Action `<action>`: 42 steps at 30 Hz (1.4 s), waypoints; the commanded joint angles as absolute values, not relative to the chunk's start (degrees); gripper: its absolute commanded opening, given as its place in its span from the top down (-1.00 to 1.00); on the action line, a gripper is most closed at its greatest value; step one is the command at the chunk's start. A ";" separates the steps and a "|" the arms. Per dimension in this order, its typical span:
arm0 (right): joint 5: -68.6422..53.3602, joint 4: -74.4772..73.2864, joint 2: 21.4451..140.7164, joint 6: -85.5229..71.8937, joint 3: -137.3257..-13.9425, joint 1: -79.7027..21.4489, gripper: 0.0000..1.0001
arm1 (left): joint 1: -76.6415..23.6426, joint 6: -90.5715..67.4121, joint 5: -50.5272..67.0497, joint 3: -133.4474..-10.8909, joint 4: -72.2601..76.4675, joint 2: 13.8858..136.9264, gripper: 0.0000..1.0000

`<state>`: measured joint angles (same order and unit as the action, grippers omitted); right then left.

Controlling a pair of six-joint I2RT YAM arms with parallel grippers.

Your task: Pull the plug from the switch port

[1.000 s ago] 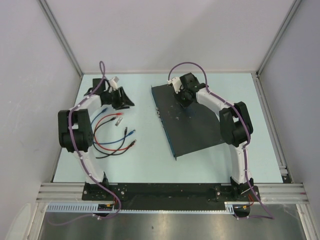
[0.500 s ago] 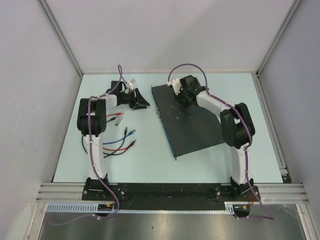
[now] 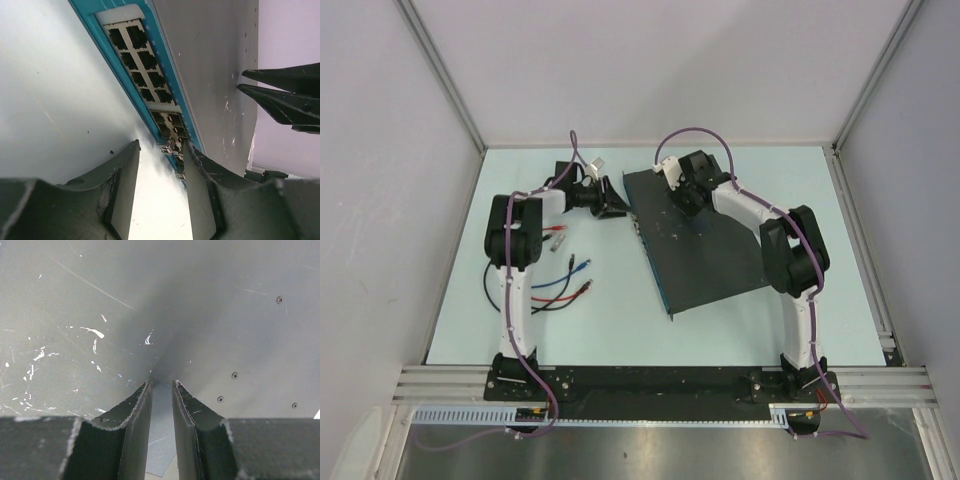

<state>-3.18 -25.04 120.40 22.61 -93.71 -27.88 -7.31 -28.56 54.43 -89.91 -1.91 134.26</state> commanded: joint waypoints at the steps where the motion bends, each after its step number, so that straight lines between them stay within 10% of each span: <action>1: -6.15 -34.80 124.45 21.53 -92.37 -29.71 0.42 | -7.73 -27.86 52.29 -91.93 -3.78 136.41 0.09; 42: -6.42 -35.07 124.19 21.45 -91.93 -30.85 0.42 | -9.93 -24.08 51.06 -93.87 -11.43 139.40 0.63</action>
<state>-1.89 -25.30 120.46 22.70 -93.89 -28.45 -8.73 -27.35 56.93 -94.21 -7.60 137.62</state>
